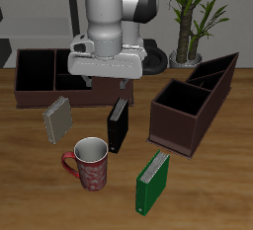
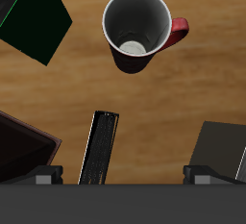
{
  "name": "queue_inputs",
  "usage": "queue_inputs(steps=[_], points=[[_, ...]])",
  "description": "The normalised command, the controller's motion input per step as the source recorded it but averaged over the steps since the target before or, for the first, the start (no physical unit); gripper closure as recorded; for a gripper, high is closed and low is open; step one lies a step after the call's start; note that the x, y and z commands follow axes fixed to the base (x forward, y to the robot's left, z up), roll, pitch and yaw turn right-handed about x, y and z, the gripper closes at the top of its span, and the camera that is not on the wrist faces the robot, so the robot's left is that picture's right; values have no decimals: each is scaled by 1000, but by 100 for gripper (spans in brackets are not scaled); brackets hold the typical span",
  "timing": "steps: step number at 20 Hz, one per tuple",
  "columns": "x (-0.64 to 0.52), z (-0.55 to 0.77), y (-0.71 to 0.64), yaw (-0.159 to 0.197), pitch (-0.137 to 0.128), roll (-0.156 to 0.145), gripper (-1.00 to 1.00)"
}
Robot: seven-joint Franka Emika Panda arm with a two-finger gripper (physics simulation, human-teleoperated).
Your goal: Place the black book into the left desk caddy's right compartment
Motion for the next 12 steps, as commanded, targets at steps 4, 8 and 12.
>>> queue_inputs(steps=[4, 8, 12], points=[[78, -390, 176, -25, 20, -9, -100], [47, -354, -14, -24, 9, -63, -100], [44, -367, -32, 14, 36, -36, -100]])
